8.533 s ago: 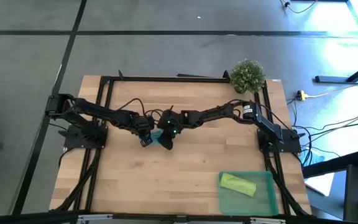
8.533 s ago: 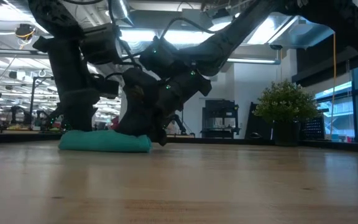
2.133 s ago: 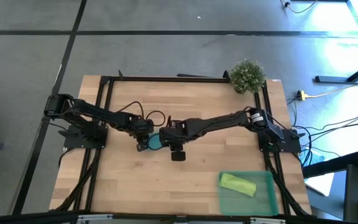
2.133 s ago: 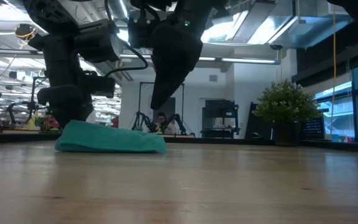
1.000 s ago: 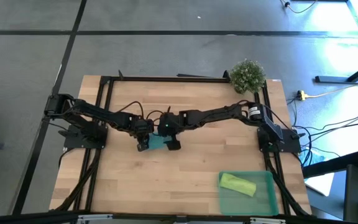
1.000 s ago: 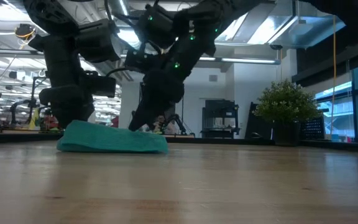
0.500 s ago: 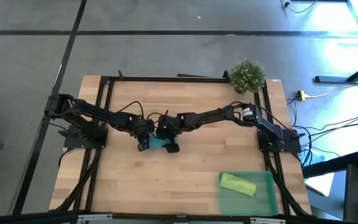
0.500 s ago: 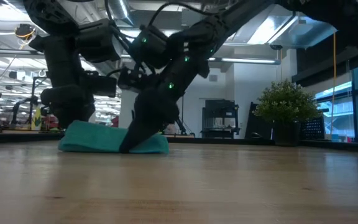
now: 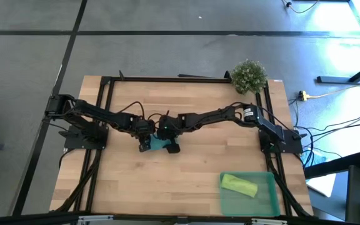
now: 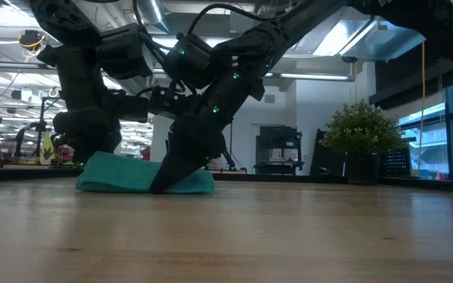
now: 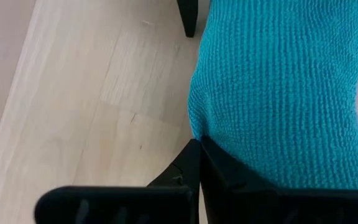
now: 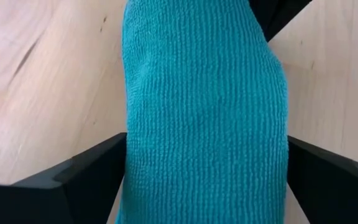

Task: Roll microfiber towels into tight, uniform cylinder then place into a basket
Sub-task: Put the blue rolled microfiber cloth into the green bin, then return to Home Position

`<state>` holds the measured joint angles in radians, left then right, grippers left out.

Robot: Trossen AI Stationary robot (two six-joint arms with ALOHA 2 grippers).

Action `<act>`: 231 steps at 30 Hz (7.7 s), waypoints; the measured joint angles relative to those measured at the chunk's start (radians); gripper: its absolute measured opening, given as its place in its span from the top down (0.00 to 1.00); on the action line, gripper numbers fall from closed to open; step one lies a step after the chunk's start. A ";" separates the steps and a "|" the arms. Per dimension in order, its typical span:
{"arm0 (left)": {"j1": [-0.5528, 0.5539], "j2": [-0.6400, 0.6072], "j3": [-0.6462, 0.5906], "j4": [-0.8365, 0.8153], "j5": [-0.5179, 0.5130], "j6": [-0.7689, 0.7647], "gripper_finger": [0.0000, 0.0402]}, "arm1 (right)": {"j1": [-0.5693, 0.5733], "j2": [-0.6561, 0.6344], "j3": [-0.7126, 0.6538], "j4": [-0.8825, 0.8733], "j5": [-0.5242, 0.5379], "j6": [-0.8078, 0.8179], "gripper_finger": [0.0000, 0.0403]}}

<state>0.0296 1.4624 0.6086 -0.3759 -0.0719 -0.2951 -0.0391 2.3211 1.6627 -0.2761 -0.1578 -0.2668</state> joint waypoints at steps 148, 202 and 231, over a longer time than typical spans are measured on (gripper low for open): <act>-0.526 -0.355 0.131 0.283 -0.064 0.202 0.78 | 1.118 -0.345 -0.001 -1.104 0.457 1.595 0.92; -0.527 -0.355 0.131 0.288 -0.064 0.250 0.78 | 0.921 -0.344 -0.236 -0.773 0.135 1.212 0.40; -0.486 -0.489 0.131 0.220 -0.211 0.283 0.80 | 0.823 -0.509 0.154 -1.288 1.109 1.130 0.42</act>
<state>-0.4562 0.9734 0.7401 -0.1561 -0.2828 -0.0118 0.7834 1.8120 1.8167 -1.5636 0.9509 0.8635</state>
